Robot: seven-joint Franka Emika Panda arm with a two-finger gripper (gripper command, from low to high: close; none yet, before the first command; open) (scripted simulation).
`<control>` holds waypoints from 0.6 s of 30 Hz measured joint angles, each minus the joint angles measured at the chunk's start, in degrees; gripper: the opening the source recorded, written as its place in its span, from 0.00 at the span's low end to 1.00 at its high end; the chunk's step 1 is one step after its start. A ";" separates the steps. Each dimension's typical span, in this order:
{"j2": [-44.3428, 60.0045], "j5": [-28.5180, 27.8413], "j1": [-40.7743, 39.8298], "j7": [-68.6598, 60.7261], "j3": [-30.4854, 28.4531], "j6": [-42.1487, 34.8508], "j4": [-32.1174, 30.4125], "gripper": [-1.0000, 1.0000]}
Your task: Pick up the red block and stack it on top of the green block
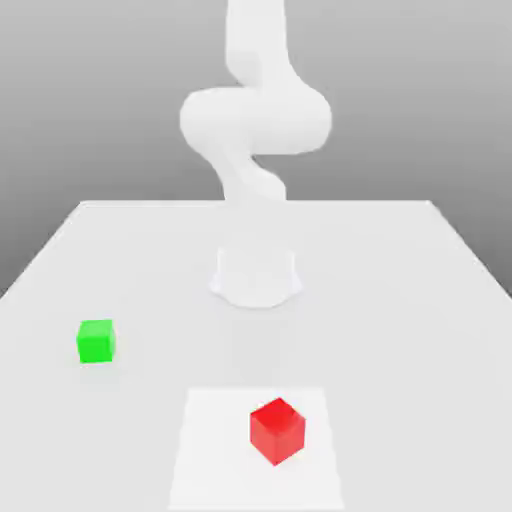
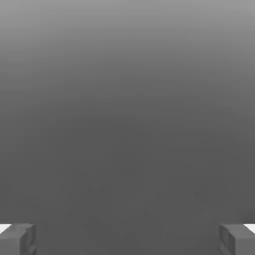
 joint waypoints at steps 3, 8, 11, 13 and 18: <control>6.64 2.42 -0.67 5.61 0.99 3.47 -3.06 0.50; 17.10 5.04 -1.89 15.37 3.51 8.96 -7.91 0.50; 23.32 5.55 -2.71 21.96 5.32 12.30 -10.82 0.50; 27.47 5.24 -3.20 26.82 6.42 14.57 -12.78 0.50; 37.82 1.48 -3.86 41.06 7.87 20.32 -17.71 0.50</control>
